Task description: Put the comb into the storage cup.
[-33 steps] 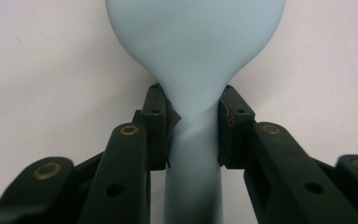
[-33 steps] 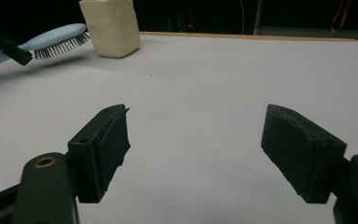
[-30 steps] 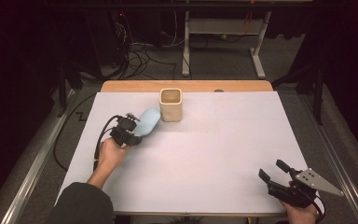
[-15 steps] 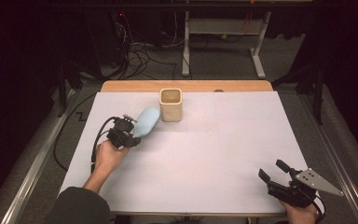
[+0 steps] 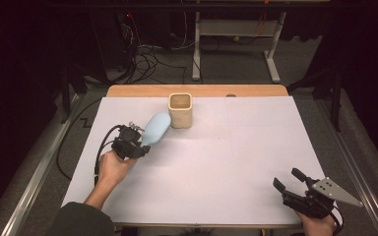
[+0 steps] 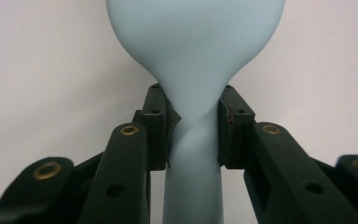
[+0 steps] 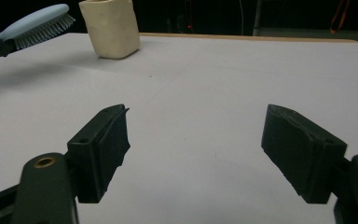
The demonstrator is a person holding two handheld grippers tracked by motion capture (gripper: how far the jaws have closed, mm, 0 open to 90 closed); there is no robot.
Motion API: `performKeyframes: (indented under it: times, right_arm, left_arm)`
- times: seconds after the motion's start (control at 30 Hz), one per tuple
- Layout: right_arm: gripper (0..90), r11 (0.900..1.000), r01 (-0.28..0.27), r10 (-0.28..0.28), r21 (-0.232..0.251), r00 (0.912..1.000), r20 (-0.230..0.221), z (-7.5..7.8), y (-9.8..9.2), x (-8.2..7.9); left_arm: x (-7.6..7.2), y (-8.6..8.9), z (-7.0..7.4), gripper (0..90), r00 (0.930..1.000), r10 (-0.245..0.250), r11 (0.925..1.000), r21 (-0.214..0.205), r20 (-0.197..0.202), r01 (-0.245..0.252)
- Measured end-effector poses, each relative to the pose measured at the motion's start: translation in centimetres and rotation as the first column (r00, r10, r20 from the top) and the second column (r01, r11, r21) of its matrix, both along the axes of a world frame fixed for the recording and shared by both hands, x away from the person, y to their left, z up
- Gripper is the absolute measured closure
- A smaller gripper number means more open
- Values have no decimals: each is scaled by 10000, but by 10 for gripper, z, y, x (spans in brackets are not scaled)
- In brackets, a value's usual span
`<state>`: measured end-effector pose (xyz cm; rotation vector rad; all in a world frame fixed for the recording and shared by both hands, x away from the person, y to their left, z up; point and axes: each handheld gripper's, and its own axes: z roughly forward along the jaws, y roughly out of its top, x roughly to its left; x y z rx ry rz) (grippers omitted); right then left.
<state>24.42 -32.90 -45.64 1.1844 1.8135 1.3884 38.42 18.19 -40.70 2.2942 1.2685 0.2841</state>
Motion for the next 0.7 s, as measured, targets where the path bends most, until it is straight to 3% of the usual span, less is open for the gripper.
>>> performKeyframes:
  times: [0.7]
  right_arm:
    - [232,9998,-98,96,147,9998,150,1,2,0]
  left_arm:
    - [-18,-14,6,692,9969,-620,9977,-249,490,632]
